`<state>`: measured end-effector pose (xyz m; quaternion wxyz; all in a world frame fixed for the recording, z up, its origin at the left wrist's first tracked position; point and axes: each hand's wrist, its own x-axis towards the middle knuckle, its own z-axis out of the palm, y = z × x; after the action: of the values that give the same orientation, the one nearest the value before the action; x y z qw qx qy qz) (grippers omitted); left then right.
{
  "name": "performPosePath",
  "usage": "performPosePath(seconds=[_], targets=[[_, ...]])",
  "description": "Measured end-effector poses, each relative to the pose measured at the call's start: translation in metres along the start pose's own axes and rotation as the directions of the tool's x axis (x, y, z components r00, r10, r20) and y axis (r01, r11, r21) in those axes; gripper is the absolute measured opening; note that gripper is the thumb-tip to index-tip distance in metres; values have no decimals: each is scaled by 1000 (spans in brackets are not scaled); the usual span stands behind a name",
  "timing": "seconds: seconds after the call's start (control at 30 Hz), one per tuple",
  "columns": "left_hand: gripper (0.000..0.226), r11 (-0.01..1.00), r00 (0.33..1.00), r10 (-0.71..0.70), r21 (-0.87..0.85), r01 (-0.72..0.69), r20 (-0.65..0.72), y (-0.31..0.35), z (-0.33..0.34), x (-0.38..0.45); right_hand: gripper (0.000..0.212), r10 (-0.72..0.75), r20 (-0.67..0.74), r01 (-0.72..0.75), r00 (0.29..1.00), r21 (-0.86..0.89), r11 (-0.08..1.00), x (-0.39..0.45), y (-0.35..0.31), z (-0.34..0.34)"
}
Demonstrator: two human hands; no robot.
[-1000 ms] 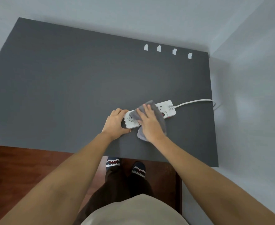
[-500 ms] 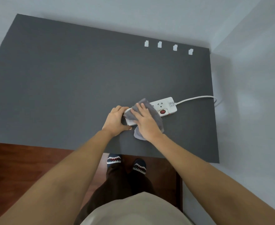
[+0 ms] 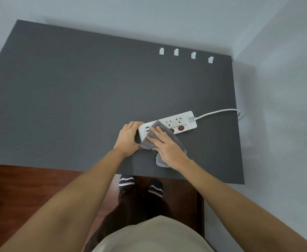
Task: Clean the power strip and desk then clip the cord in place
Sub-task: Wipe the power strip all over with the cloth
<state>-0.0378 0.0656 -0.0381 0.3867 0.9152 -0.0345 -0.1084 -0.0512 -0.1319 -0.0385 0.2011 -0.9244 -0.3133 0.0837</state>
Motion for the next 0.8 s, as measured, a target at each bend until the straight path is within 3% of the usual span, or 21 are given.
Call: performPosePath(seconds=[0.07,0.13,0.17,0.2,0.27,0.3,0.33,0.37,0.43,0.47,0.53,0.6,0.63,0.67,0.7,0.73,0.77,0.8], targets=[[66,1000,1000,10,-3,-10,10,5,-3,-1,49,178,-116,-173,977,52,984,-17,30,-10],[64,999,999,-1,-52,3,33,10,-5,-2,49,499,-229,-471,836,168,866,-29,46,-21],[64,995,999,-12,-95,16,50,11,-5,-2,49,533,-236,-501,812,186,845,-29,40,-20],[63,990,998,-25,-137,34,66,11,-6,-1,51,462,-222,-436,859,159,886,-25,29,-18],[65,971,994,-51,-227,72,96,12,-8,0,56,147,-108,-143,983,48,989,-26,11,-9],[67,954,991,-66,-285,97,118,14,-11,0,57,39,-84,-39,996,1,999,-27,11,-9],[69,928,986,-83,-350,130,147,16,-13,0,56,57,-102,-55,993,19,998,-26,17,-10],[70,899,979,-96,-405,163,182,19,-16,0,52,186,-160,-177,969,70,982,-26,24,-12],[67,858,966,-112,-467,211,231,24,-19,-1,47,523,-281,-473,805,230,851,-25,29,-19],[62,840,962,-127,-490,233,241,24,-20,0,46,549,-295,-494,782,243,835,-23,23,-22],[48,797,959,-165,-541,267,230,23,-22,1,46,309,-216,-280,926,154,948,-27,10,-21],[41,824,968,-178,-510,246,179,22,-24,0,48,103,-166,-87,981,97,991,-34,14,-23],[44,856,974,-173,-467,224,149,22,-24,0,48,172,-207,-149,963,120,981,-35,24,-25],[51,883,979,-162,-424,199,122,24,-24,0,46,347,-289,-304,892,183,935,-35,35,-29],[58,907,985,-137,-387,167,103,27,-24,-1,43,550,-357,-479,755,272,835,-33,42,-35],[60,931,992,-93,-345,118,90,30,-23,-1,42,648,-385,-561,657,325,762,-28,39,-39],[58,957,997,-34,-287,52,67,32,-22,-1,42,614,-389,-536,687,300,789,-23,30,-42],[53,978,999,28,-209,-23,21,34,-21,-2,43,495,-364,-430,789,247,868,-21,16,-43]])
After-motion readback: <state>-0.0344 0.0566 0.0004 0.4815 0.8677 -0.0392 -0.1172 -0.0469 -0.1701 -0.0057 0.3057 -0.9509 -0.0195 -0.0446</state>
